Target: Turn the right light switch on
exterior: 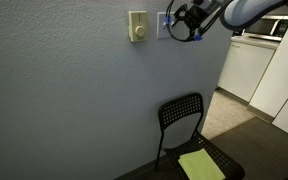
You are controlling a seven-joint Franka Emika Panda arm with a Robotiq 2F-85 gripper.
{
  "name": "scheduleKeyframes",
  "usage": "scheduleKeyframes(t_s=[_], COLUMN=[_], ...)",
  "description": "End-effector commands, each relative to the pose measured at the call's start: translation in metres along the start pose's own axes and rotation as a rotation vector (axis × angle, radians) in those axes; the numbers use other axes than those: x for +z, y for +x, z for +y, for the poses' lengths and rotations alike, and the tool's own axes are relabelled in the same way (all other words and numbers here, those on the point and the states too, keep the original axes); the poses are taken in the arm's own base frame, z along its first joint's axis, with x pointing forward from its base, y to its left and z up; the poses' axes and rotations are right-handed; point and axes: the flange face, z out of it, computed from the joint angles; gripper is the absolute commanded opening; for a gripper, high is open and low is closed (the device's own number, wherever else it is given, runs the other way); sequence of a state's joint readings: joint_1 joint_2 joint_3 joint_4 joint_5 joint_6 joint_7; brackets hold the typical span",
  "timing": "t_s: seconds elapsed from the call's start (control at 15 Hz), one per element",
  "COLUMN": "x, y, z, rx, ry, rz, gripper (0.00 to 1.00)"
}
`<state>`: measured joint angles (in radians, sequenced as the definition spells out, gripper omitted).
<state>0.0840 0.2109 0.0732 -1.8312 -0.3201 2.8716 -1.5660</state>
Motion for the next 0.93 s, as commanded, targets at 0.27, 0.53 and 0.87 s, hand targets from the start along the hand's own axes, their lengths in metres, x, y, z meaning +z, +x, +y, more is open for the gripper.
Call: scheduleKeyframes(t_s=[0.27, 0.53, 0.87], x=[-0.013, -0.015, -0.036], y=[-0.025, -0.019, -0.019], z=[0.021, 0.012, 0.005], rx=[0.013, 0.0, -0.004], ry=[-0.072, -0.029, 0.026], rz=[-0.045, -0.039, -0.069], gripper=[1.0, 1.0, 1.0])
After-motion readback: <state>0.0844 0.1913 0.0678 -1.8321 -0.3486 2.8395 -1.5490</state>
